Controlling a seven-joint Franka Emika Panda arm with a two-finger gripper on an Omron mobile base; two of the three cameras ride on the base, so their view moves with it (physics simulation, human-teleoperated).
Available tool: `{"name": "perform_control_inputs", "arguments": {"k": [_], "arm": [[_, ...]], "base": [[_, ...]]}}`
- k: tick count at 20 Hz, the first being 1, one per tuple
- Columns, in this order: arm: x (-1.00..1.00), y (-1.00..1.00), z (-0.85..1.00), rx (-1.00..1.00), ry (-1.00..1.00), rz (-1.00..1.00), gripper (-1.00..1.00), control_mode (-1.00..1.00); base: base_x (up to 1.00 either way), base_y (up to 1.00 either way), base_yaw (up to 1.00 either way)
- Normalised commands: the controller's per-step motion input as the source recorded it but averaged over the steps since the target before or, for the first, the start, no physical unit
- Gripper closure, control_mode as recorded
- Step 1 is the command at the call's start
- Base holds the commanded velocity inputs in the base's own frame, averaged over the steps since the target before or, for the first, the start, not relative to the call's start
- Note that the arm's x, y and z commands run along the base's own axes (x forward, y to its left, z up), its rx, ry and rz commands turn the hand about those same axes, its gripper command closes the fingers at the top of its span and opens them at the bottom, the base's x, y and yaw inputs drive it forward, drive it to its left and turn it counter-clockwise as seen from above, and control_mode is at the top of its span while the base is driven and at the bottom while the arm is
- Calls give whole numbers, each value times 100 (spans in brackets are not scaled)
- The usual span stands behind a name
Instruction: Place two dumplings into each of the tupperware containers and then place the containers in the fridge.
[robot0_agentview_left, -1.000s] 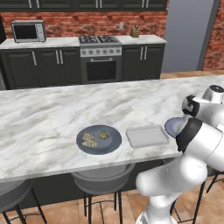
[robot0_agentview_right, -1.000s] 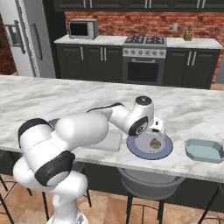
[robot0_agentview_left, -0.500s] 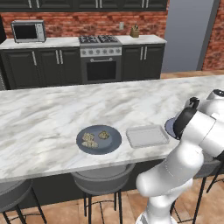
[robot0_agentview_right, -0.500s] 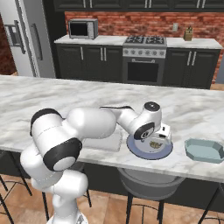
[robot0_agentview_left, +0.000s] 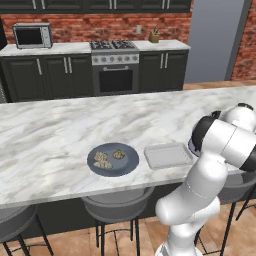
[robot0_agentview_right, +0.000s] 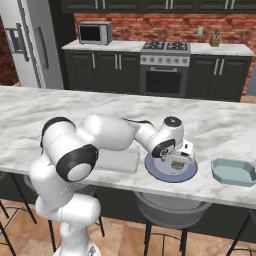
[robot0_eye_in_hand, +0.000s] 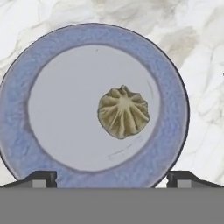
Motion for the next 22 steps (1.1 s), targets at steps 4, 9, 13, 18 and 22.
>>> {"name": "perform_control_inputs", "arguments": {"k": [4,9,13,18,22], "arm": [[24,-6,-21,0,1,0,-100,-100],[22,-5,-32,0,5,0,-100,-100],[1,-14,-17,0,2,0,-100,-100],[7,-4,-11,0,0,0,-100,-100],[24,-1,-10,0,0,0,-100,-100]], "base": [[0,0,0],[0,0,0],[0,0,0],[0,0,0],[0,0,0]]}}
